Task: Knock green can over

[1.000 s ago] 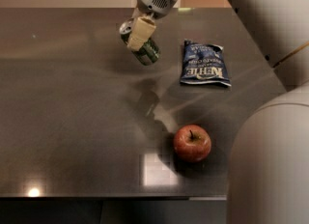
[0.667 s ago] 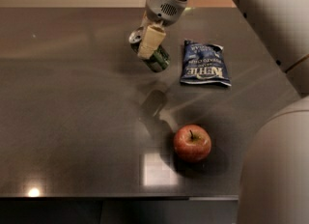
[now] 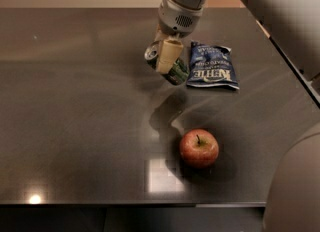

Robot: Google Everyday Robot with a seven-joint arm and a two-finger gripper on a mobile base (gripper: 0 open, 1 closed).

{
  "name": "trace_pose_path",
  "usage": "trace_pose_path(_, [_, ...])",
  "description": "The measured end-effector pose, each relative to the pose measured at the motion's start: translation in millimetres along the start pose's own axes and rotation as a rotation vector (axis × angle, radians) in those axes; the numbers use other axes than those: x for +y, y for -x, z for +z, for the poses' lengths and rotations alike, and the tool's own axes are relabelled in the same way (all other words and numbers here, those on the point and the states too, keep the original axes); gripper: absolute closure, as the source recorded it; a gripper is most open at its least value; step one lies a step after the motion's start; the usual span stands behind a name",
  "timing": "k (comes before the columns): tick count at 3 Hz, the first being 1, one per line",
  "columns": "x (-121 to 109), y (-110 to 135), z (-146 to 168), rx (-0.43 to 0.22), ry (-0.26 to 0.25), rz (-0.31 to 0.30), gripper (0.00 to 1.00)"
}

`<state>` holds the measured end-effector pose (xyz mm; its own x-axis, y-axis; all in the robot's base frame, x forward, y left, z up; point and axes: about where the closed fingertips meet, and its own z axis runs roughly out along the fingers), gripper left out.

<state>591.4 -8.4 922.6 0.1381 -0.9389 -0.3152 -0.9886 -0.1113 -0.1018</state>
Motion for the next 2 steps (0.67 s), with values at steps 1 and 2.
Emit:
trace_pose_path(1, [11.0,-8.8,12.3,0.078,0.036,-0.041,0.28])
trace_pose_path(2, [14.4,-12.4,21.5,0.122,0.056,-0.062,0.05])
